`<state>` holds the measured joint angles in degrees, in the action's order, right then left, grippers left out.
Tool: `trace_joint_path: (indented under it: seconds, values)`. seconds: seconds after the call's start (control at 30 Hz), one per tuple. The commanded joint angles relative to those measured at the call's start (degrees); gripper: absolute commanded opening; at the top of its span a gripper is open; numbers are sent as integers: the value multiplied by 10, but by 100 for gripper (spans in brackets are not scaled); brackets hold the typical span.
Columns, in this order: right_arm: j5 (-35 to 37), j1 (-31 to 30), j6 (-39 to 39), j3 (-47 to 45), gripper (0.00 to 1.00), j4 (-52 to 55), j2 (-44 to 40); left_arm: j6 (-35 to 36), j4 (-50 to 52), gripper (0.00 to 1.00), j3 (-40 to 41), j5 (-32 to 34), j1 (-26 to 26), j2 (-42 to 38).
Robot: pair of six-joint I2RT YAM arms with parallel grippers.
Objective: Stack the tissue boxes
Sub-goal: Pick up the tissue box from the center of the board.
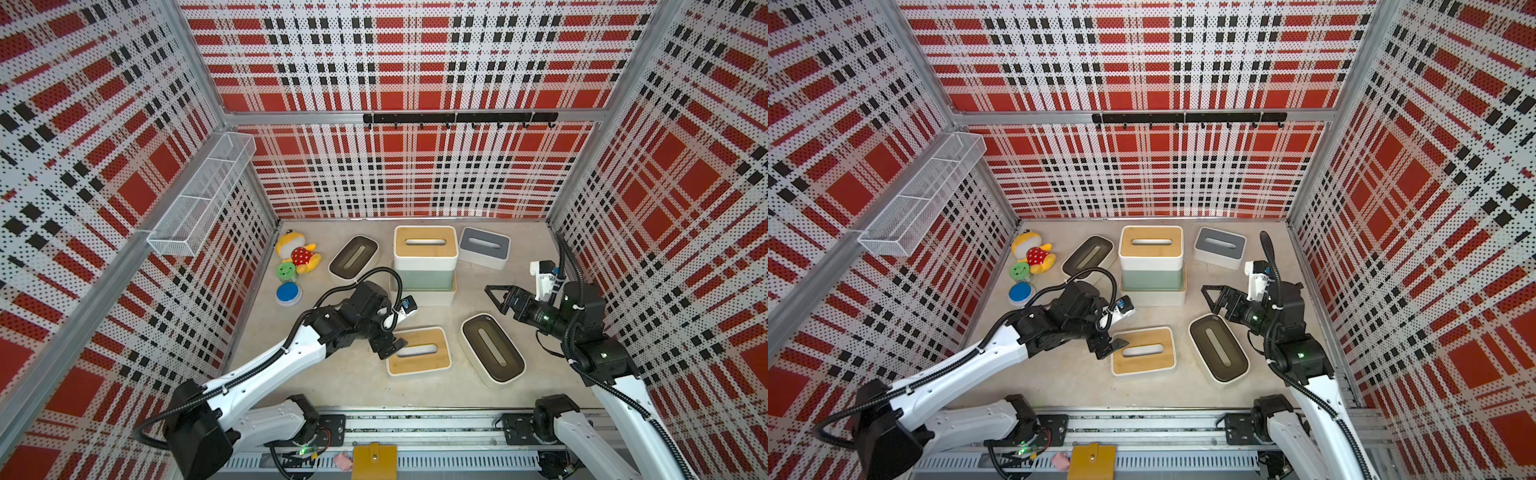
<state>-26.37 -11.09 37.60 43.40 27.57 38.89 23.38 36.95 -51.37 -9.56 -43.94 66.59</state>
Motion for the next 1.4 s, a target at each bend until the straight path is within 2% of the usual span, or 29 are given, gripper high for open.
trace_joint_path:
  seconds: [0.0,0.17,0.5,1.03,1.2,1.37]
  values:
    - [-10,3,-20,-16,100,-4,-6,57,1,88,8,13,-7,21]
    - [-60,3,3,-36,100,-49,12,52,-25,78,15,-2,-12,58]
    - [-90,3,15,-64,100,-69,10,36,-42,69,10,1,-30,118]
    - [-118,3,38,-96,100,-95,5,0,-41,63,-31,46,-41,194]
    - [-121,3,40,-103,100,-98,3,-3,-45,63,-39,48,-42,197]
    - [-123,3,40,-106,100,-99,1,-6,-54,66,-37,82,-41,196]
